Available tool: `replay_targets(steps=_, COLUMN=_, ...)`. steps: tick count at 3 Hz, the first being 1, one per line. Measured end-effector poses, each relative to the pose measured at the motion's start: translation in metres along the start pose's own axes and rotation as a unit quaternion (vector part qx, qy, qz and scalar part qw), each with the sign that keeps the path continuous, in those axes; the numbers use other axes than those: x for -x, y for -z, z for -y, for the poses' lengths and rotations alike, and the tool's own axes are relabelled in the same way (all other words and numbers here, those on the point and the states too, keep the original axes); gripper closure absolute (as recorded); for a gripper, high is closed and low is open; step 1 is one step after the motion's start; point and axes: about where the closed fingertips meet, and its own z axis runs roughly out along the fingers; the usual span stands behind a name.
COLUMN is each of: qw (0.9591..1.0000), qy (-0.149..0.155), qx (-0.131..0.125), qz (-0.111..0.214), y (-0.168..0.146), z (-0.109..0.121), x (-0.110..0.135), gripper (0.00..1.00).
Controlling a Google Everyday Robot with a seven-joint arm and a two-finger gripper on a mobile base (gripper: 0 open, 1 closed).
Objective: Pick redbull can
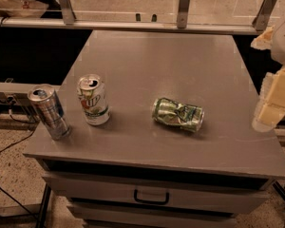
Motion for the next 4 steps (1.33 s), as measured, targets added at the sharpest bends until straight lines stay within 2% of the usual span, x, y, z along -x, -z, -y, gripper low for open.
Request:
replay_targets(steps=1, qw=1.0, qy=0.0, qx=0.0, qz=0.0, y=0.0, z=0.0, x=0.0, gripper=0.0)
replay_targets(steps=2, qw=0.9992, qy=0.039, qx=-0.001, qz=0.013, y=0.003, z=0.008, x=0.035, gripper=0.0)
replay_targets(steps=3, qw=0.9891, qy=0.137, qx=-0.007, qz=0.052, y=0.014, z=0.018, x=0.13, gripper=0.0)
replay_targets(steps=4, qw=0.9703, qy=0.224, qx=0.002, qz=0.091, y=0.016, z=0.007, x=0.221, gripper=0.0)
